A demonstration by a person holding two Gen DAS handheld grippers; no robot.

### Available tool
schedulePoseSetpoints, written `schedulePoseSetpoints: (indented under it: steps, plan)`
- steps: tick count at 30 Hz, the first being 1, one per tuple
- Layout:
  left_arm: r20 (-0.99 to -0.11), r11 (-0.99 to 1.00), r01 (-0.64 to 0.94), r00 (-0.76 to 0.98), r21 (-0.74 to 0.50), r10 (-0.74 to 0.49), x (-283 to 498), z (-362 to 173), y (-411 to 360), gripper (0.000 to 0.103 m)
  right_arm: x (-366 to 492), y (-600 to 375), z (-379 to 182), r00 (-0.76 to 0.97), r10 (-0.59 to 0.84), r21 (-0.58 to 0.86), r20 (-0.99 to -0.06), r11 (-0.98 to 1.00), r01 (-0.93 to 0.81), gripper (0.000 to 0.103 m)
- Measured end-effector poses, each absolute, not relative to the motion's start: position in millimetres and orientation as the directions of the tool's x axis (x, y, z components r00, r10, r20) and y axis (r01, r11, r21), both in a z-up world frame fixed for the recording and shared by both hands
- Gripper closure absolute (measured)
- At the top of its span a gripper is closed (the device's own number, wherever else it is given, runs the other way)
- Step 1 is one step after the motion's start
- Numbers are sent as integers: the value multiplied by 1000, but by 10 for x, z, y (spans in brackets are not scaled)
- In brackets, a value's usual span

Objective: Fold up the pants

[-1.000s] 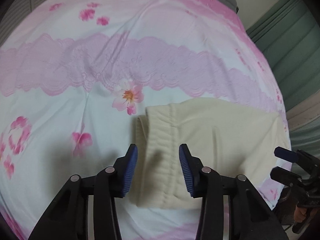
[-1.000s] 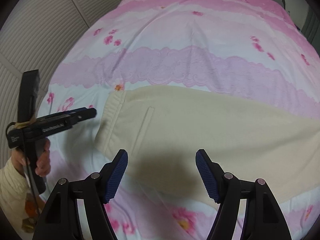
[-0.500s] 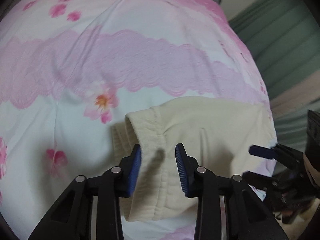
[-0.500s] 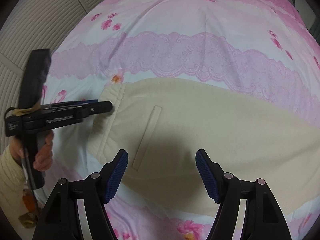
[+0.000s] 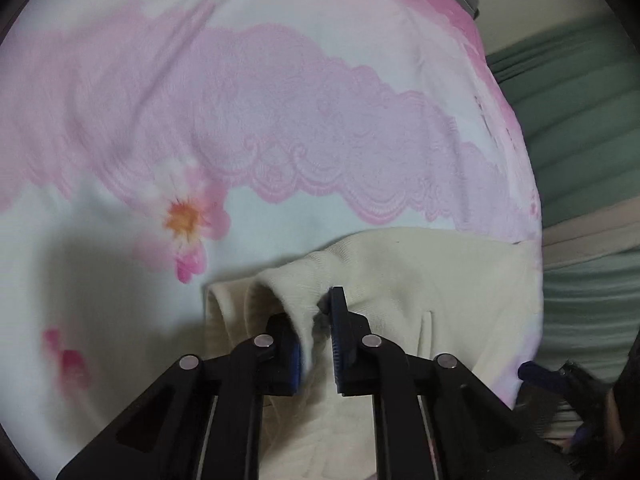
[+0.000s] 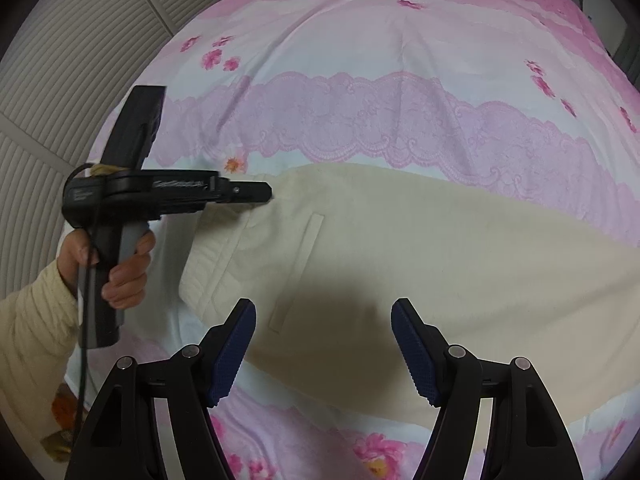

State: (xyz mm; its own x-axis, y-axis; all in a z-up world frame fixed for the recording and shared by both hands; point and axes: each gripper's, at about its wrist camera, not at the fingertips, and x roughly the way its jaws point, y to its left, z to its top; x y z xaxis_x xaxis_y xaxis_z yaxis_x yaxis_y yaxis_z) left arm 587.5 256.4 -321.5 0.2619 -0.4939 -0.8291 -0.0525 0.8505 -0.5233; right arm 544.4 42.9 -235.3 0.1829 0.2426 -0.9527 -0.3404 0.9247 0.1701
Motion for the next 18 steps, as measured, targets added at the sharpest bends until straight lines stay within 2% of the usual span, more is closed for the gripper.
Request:
schedulePoseSetpoints:
  steps: [2, 5, 13, 16, 18]
  plan:
    - [-796, 841, -39, 348, -540, -495, 5772, -2964, 2651, 92, 5421, 414, -2366, 179, 234, 163, -956, 927, -338, 33]
    - [-712, 776, -53, 443, -628, -545, 5679, -2731, 2894, 93, 5388, 389, -2335, 179, 236, 166, -955, 927, -336, 33]
    - [-842, 868, -100, 319, -486, -435, 5936, -3270, 2827, 92, 5381, 360, -2327, 205, 235, 160, -950, 931, -327, 33]
    - [-860, 887, -81, 300, -454, -413, 5950, -3270, 2794, 89, 5386, 338, -2345, 212, 214, 140, -953, 938, -318, 33]
    - [-885, 917, -11, 267, -399, -382, 5953, -3182, 2677, 88, 5381, 284, -2350, 221, 202, 129, -954, 943, -307, 33]
